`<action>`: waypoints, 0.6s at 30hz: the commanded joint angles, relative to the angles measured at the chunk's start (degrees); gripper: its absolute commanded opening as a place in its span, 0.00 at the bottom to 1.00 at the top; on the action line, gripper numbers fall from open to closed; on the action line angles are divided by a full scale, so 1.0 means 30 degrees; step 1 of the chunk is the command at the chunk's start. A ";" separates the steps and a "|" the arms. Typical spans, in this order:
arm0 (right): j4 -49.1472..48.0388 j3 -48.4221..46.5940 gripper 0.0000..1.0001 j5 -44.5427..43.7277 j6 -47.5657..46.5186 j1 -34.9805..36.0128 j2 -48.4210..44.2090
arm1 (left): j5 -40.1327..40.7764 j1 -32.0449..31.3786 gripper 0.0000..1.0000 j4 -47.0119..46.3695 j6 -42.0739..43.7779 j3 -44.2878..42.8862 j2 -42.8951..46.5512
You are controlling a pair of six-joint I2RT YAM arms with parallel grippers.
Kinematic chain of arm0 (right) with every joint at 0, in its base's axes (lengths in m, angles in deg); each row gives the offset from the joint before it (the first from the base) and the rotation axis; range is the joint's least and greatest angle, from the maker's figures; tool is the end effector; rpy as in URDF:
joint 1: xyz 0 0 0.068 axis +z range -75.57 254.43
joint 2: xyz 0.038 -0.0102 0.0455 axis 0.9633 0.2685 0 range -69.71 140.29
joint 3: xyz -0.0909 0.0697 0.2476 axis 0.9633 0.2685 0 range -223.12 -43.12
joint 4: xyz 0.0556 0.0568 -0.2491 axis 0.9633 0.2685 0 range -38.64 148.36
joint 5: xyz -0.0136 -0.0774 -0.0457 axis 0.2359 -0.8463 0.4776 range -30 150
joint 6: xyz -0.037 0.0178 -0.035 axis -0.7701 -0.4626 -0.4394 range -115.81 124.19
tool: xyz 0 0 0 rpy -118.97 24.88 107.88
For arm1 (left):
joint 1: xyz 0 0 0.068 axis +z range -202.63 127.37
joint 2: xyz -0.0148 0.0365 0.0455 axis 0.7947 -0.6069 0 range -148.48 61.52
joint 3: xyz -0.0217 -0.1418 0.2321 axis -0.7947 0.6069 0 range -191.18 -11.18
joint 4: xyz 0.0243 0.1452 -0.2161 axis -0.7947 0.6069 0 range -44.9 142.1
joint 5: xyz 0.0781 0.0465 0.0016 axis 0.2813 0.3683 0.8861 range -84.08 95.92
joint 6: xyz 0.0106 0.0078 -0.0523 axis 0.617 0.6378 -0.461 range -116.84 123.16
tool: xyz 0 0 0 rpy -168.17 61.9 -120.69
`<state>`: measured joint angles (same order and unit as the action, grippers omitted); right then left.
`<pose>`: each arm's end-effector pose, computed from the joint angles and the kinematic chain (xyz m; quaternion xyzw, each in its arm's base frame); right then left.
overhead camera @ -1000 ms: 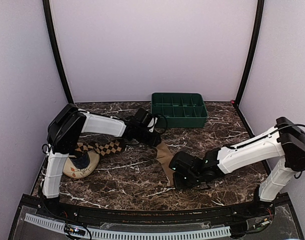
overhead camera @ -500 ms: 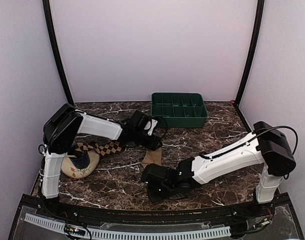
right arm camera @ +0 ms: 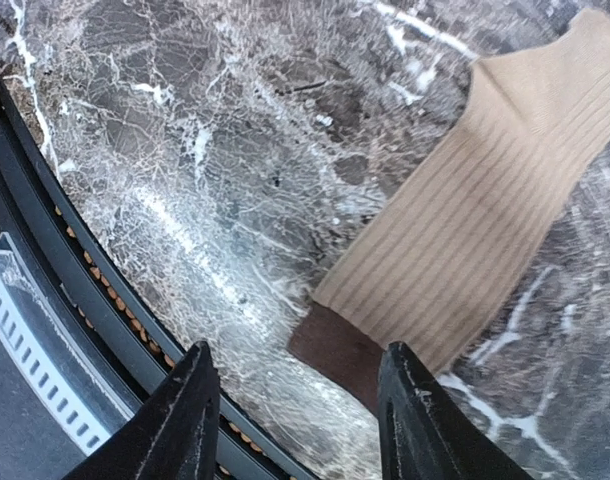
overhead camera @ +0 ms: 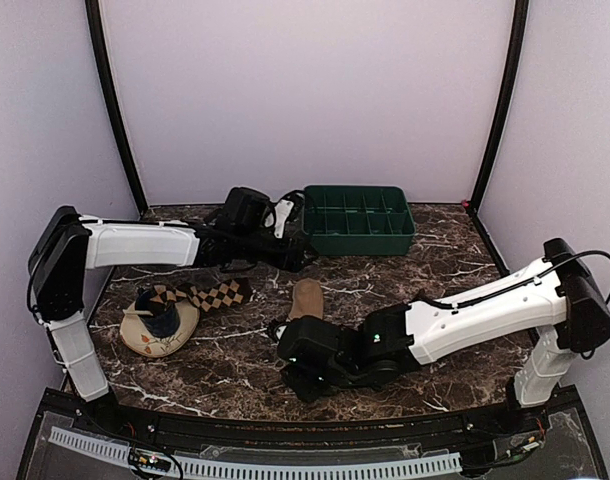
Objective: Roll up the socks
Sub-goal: Rotate the sock at the center of the board.
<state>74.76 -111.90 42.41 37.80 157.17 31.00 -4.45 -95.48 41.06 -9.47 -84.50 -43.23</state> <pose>0.0575 0.3658 0.2054 -0.3508 0.8769 0.1732 0.2792 0.3069 -0.2933 0.2421 0.2672 0.8093 -0.3092 0.4220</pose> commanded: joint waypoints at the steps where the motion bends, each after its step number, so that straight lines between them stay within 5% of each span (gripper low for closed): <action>1: 0.1273 0.0451 0.51 -0.1417 -0.3140 0.0329 -0.1146 | 0.0495 0.0676 0.71 0.0511 -0.1334 0.1758 0.2354; 18: 0.1883 0.2013 0.60 0.0498 -0.9168 0.0457 -0.0955 | 0.2695 0.1098 0.75 0.1287 -0.3656 0.6566 0.9182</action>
<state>80.85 -105.45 42.59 14.98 157.91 27.09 2.35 -92.57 44.32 -18.82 -66.82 -18.53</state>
